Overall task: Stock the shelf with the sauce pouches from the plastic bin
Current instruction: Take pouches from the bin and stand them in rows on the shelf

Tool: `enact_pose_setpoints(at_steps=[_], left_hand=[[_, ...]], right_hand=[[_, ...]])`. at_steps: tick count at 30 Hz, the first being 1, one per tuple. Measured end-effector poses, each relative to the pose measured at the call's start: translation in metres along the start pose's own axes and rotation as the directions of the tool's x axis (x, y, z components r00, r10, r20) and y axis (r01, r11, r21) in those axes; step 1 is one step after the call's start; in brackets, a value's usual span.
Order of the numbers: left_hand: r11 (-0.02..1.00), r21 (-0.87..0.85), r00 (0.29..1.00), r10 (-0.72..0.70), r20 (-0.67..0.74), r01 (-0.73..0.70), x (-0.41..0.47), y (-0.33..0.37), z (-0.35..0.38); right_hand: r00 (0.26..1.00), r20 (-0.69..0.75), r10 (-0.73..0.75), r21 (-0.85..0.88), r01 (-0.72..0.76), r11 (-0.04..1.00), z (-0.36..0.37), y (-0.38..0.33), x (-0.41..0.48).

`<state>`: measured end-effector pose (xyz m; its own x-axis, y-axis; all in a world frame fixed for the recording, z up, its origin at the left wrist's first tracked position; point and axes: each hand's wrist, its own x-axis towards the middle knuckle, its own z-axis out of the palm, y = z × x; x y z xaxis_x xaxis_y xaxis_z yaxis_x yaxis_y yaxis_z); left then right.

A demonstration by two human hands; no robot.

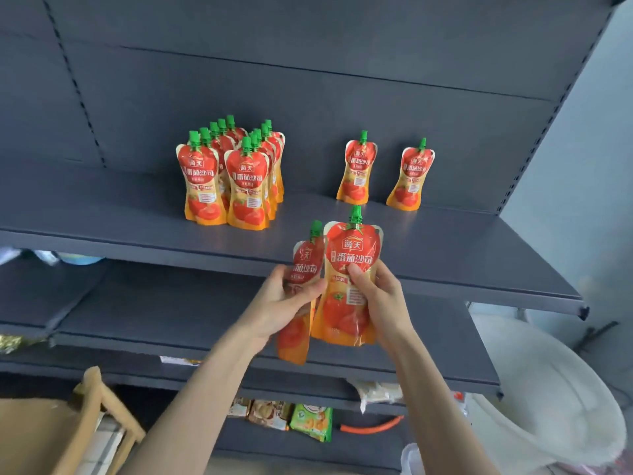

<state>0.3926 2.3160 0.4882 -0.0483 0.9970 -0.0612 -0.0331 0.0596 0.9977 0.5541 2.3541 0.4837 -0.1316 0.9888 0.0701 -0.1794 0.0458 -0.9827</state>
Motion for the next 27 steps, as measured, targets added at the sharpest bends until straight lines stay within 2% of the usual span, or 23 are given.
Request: enact_pose_setpoints(at_steps=[3,7,9,18,27], left_hand=[[0.997,0.032,0.997,0.068,-0.045,-0.067,0.042,0.012,-0.005],[0.997,-0.068,1.0,0.03,-0.001,-0.03,0.109,0.027,-0.015],[0.998,-0.053,0.999,0.037,-0.006,-0.037,0.144,0.032,-0.017],[0.978,0.083,0.948,0.206,-0.244,-0.191,0.269,0.032,-0.007],[0.985,0.066,0.929,0.17,-0.329,-0.157,0.356,0.024,-0.019]], right_hand=[[0.998,-0.042,-0.043,0.011,0.044,0.999,0.001,-0.004,0.043],[0.988,-0.117,-0.1,0.007,0.102,0.995,-0.003,-0.009,0.102],[0.984,-0.142,-0.104,0.009,0.106,0.994,-0.007,-0.01,0.133],[0.971,-0.183,-0.153,-0.072,0.142,0.987,-0.023,0.001,0.244],[0.961,-0.175,-0.213,-0.091,0.2,0.976,-0.015,0.011,0.309]])
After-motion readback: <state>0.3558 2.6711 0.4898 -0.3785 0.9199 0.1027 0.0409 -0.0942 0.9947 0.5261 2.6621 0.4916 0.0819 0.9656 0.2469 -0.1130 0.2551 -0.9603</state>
